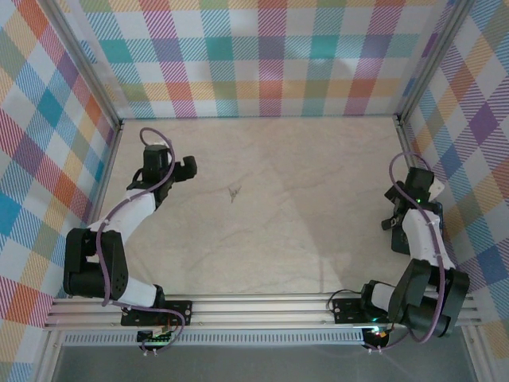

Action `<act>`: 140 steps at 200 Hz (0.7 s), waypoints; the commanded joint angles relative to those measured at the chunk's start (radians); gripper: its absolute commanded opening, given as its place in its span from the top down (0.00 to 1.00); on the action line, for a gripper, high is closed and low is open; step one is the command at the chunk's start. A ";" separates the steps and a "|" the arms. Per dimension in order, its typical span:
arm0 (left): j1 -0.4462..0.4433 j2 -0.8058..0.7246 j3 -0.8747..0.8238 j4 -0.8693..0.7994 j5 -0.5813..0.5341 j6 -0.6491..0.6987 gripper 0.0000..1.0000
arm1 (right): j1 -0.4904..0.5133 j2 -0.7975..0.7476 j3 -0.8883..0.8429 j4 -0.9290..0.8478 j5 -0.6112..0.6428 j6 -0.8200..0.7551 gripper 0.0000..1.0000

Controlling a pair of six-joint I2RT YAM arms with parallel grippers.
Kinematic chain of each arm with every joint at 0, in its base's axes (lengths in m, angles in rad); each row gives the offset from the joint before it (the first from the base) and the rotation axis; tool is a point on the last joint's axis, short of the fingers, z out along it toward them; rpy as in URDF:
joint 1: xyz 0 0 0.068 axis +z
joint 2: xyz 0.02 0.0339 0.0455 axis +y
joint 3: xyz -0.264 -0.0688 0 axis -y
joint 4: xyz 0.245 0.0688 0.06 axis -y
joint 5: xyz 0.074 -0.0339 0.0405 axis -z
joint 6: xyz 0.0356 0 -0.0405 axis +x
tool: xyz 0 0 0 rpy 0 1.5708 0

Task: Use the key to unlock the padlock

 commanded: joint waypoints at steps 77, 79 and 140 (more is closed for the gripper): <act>-0.030 -0.032 0.114 -0.187 0.026 -0.020 0.00 | 0.117 0.117 -0.045 -0.004 -0.560 0.113 0.08; -0.032 -0.028 0.119 -0.194 0.028 -0.020 0.00 | 0.128 0.119 -0.043 -0.003 -0.559 0.117 0.08; -0.125 0.080 0.253 -0.374 -0.023 -0.048 0.00 | 0.540 0.324 0.157 0.053 -0.684 0.069 0.09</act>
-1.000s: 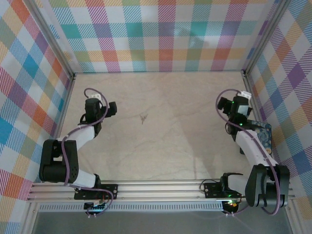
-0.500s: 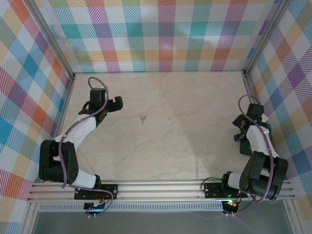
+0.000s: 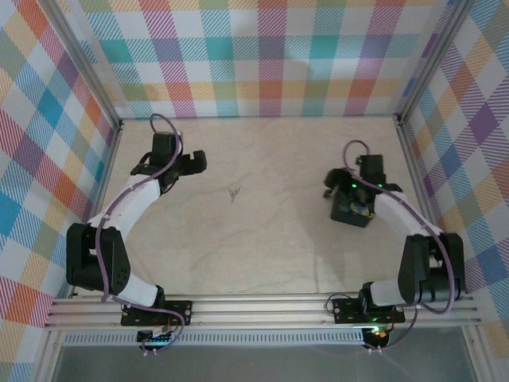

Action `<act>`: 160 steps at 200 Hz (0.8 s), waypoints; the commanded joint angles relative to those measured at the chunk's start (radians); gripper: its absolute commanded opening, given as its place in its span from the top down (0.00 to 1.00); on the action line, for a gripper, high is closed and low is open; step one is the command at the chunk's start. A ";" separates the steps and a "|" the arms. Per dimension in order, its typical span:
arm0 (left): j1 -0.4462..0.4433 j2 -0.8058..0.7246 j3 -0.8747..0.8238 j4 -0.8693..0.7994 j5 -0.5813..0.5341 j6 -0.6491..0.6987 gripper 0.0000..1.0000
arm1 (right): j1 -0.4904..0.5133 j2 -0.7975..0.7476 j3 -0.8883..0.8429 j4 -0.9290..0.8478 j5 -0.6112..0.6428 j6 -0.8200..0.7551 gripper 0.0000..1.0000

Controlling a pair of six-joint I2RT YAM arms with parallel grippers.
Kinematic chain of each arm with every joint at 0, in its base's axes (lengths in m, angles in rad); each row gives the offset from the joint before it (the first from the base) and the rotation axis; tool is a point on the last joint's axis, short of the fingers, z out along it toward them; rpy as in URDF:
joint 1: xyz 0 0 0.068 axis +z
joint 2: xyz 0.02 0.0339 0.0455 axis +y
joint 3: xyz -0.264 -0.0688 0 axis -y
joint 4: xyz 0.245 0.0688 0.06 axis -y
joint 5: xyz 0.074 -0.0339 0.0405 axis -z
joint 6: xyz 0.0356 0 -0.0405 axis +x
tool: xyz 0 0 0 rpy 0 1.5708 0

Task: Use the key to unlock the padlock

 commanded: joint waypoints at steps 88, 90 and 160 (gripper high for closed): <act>-0.248 0.146 0.131 -0.192 0.195 -0.082 0.06 | 0.097 -0.001 0.147 -0.287 -0.032 0.006 0.05; -0.254 0.149 0.133 -0.193 0.197 -0.085 0.06 | 0.093 -0.003 0.141 -0.289 -0.027 0.011 0.05; -0.455 0.267 0.222 -0.183 0.383 -0.058 0.07 | 0.066 0.050 0.034 -0.066 -0.159 -0.038 0.10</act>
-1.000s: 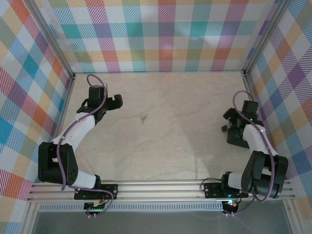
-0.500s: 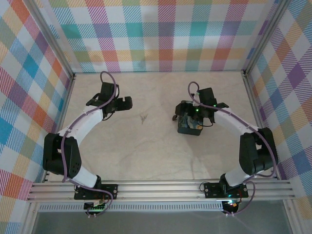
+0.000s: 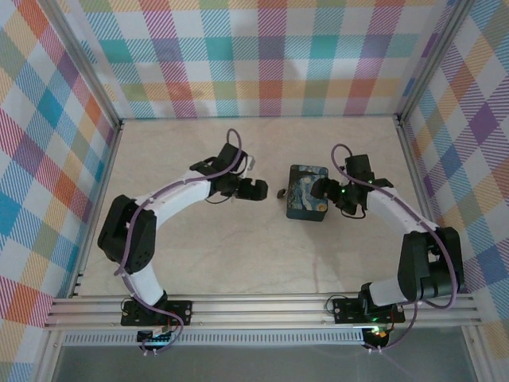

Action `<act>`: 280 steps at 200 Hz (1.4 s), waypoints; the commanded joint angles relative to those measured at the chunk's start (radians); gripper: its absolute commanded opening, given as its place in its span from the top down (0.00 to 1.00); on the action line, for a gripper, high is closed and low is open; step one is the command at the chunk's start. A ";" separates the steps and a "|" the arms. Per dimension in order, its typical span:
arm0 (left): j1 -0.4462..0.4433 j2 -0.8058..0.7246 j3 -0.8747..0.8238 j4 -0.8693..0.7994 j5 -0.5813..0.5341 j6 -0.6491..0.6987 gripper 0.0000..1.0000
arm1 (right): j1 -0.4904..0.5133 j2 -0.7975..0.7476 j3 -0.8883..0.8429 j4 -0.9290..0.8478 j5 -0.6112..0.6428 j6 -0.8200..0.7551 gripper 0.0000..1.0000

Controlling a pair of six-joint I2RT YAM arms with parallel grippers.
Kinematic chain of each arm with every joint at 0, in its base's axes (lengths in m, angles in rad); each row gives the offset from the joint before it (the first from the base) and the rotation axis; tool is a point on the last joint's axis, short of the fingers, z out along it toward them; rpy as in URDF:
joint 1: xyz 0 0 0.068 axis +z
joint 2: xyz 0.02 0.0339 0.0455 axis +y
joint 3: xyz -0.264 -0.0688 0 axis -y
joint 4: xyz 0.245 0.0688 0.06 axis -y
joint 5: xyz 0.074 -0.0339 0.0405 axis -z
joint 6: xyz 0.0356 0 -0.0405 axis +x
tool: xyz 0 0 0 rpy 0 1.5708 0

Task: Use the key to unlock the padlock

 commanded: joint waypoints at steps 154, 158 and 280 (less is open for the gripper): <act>-0.187 -0.057 -0.018 0.105 -0.033 -0.038 0.07 | 0.104 0.548 0.534 0.369 -0.519 -0.048 0.15; -0.182 -0.063 -0.019 0.106 -0.040 -0.038 0.07 | 0.104 0.541 0.525 0.387 -0.517 -0.037 0.15; 0.080 0.151 0.143 0.214 -0.057 -0.048 0.07 | 0.071 0.003 -0.051 0.287 -0.180 0.255 0.20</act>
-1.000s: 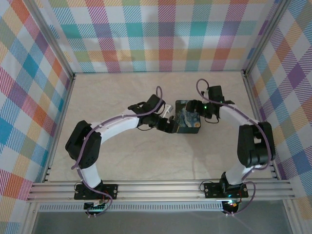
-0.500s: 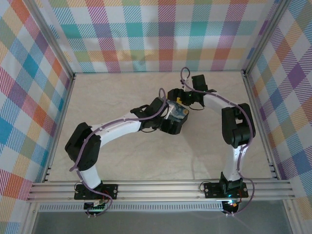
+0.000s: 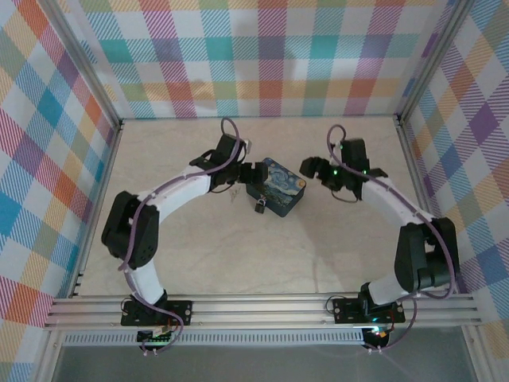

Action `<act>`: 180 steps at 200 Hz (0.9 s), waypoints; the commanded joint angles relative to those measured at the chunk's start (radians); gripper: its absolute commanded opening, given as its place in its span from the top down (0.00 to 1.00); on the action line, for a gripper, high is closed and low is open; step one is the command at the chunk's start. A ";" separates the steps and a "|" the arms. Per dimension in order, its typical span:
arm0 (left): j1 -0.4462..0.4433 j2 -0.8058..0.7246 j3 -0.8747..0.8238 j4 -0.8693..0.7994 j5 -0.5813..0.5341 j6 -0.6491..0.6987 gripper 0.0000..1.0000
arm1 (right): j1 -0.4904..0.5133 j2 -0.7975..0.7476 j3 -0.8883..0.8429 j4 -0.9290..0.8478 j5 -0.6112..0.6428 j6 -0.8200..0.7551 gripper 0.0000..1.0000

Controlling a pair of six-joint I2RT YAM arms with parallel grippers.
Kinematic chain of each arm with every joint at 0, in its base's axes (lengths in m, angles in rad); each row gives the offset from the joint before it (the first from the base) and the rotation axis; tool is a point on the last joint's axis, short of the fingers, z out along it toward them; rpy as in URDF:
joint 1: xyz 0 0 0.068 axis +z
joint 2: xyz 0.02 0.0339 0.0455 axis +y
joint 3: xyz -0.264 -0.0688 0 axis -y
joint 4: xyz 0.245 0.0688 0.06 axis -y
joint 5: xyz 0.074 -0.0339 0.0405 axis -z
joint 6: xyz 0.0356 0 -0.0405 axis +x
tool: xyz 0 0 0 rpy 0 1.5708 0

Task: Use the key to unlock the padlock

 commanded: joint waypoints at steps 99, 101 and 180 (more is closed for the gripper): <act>0.023 0.082 -0.048 0.219 0.346 -0.114 0.10 | 0.043 0.217 0.044 0.247 -0.185 0.258 0.20; 0.022 0.081 -0.052 0.222 0.351 -0.116 0.10 | 0.043 0.224 0.051 0.245 -0.185 0.256 0.19; 0.038 0.005 -0.113 0.175 0.271 -0.106 0.09 | 0.026 0.332 0.301 -0.036 -0.121 0.098 0.17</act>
